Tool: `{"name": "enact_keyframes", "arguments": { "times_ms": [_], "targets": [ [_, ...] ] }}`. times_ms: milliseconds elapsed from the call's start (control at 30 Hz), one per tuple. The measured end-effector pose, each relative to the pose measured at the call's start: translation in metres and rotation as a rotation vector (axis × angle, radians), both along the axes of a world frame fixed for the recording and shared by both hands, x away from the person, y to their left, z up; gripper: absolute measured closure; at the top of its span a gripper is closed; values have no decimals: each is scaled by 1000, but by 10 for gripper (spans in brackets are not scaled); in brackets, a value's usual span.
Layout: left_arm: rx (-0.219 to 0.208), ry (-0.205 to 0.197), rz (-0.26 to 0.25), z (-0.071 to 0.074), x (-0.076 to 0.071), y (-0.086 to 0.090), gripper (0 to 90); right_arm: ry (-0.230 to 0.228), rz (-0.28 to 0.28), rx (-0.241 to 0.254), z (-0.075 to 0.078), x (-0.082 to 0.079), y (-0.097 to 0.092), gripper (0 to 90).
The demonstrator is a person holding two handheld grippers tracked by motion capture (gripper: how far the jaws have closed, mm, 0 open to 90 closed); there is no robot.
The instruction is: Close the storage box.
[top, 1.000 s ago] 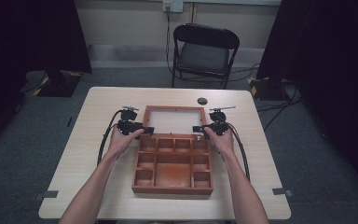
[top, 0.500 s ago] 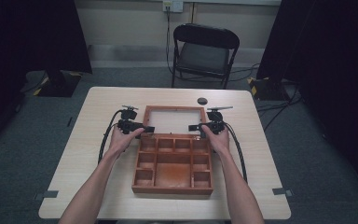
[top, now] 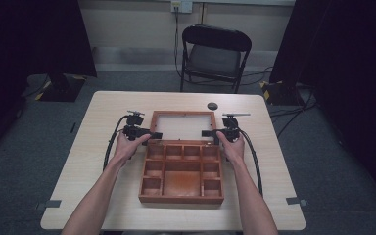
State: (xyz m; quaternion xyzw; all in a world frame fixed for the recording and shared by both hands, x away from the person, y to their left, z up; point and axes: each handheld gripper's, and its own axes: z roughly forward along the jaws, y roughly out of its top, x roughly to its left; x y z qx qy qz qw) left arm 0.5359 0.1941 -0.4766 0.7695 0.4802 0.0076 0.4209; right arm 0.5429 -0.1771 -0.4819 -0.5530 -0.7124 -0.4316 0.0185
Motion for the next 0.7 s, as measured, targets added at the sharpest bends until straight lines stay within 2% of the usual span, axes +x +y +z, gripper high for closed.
{"name": "enact_keyframes", "arguments": {
  "times_ms": [67,233,267,400,467,533,567,667,700],
  "targets": [
    [-18,13,3,-3,2,1,213,2,-3,8,-1,-1,-1,265],
    [9,-7,6,0,0,-1,211,-5,1,12,-2,-1,-1,269],
    [13,-10,4,1,0,-1,212,-15,-6,26,-2,-2,-3,309],
    [30,-38,5,5,-1,-3,216,-43,-18,46,0,-3,-5,346],
    [31,-34,10,6,-2,-3,223,-62,-20,41,3,-4,-6,368],
    [-2,-28,0,7,-2,-3,248,-73,-23,48,4,-4,-7,392],
    [-11,-39,-11,8,-2,-2,277,-87,-31,79,8,-5,-9,407],
    [6,-49,-20,11,-3,-3,286,-102,-24,80,12,-6,-10,411],
    [27,-61,-23,14,-3,-4,286,-107,-20,70,13,-6,-10,411]
  ]
}}
